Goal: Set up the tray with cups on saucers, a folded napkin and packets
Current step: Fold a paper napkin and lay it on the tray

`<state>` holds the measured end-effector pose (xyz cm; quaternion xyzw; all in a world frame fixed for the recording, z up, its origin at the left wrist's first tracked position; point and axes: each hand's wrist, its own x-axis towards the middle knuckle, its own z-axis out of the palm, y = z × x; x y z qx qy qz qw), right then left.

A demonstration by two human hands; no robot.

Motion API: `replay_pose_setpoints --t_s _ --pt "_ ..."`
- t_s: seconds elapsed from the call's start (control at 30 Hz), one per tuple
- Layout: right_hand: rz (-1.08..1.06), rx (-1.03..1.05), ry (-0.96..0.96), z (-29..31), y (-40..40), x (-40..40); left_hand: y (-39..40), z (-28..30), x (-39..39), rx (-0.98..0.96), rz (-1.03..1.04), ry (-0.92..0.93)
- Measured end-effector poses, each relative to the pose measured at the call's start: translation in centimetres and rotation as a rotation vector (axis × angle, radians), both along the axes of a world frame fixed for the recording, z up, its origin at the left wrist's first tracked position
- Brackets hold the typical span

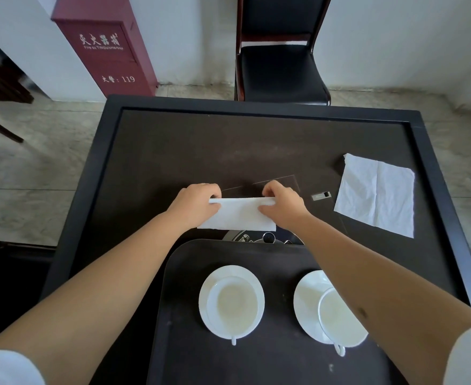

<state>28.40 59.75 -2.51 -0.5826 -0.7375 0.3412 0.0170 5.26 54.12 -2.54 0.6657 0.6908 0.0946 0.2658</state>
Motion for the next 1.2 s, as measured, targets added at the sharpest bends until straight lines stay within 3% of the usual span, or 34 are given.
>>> replay_pose_setpoints --t_s 0.13,0.23,0.4,0.63,0.8,1.2 --pt "-0.069 -0.176 0.161 1.7 -1.1 0.2 -1.4 1.9 -0.2 -0.078 0.096 -0.133" --pt "-0.189 -0.258 0.383 3.6 -2.5 1.0 -2.7 4.3 -0.4 -0.1 0.121 -0.228" --pt "-0.258 -0.366 0.717 7.6 -6.0 3.2 -6.8 8.2 -0.1 -0.135 0.279 -0.586" --pt "-0.341 -0.387 0.949 11.5 -13.5 5.5 -14.9 11.4 3.3 -0.128 0.501 -1.002" --pt "-0.425 -0.39 0.958 12.8 -19.2 7.1 -20.8 12.4 5.9 -0.169 0.572 -1.137" --pt "-0.552 -0.391 0.745 10.0 -31.7 10.9 -32.4 11.0 9.6 -0.276 0.618 -0.944"
